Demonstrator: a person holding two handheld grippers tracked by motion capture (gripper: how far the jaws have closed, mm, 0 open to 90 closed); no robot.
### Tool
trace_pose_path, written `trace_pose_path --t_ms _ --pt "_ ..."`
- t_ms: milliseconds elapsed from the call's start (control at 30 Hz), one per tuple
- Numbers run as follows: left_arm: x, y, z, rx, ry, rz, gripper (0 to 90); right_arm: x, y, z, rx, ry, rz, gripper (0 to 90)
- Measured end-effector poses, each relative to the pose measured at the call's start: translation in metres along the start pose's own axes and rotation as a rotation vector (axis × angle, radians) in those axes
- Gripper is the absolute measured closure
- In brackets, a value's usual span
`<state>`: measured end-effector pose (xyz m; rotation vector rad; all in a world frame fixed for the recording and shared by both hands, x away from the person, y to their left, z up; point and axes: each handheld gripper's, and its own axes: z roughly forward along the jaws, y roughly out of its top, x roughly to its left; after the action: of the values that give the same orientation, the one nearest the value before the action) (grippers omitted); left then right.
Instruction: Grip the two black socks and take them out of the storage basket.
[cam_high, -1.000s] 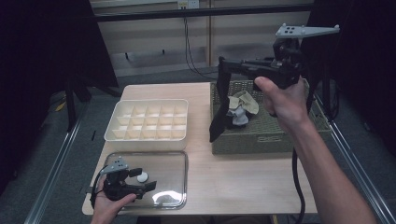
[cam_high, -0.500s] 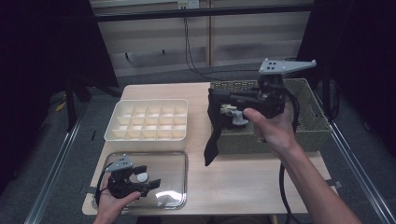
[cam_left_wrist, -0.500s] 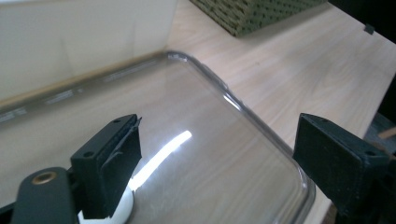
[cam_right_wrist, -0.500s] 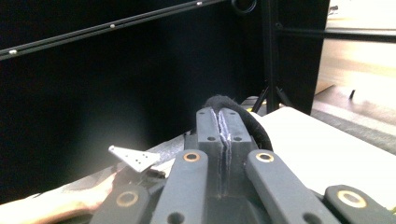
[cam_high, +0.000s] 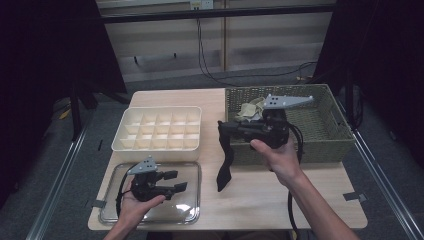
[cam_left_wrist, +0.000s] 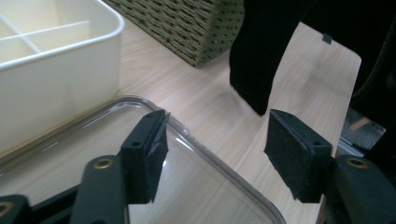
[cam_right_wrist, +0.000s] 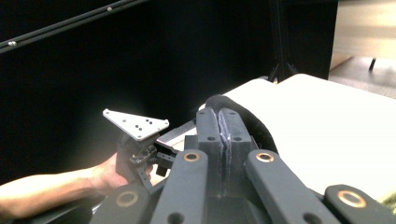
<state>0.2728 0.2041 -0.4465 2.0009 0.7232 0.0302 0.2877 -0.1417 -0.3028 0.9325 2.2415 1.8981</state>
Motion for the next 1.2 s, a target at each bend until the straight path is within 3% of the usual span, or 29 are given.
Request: trace_pose_path --t_ms 167,500,800,1000,1200 --pt "-0.005 0.003 0.012 0.012 -0.037 0.012 45.9 -0.009 -0.02 0.0 -0.001 0.001 0.041 88.5" --pt "-0.016 0.009 0.038 0.065 -0.079 0.063 58.3 -0.02 -0.068 -0.027 0.004 -0.043 0.114 88.4" --pt "-0.019 0.013 0.071 0.118 -0.118 0.056 55.0 -0.034 -0.106 -0.032 0.042 -0.076 0.183 88.5" --pt "-0.025 0.013 0.089 0.147 -0.156 0.054 55.0 -0.038 -0.126 -0.032 0.085 -0.099 0.196 88.4" --pt "-0.026 0.009 0.103 0.165 -0.183 0.053 52.5 -0.045 -0.141 -0.039 0.09 -0.081 0.217 88.1"
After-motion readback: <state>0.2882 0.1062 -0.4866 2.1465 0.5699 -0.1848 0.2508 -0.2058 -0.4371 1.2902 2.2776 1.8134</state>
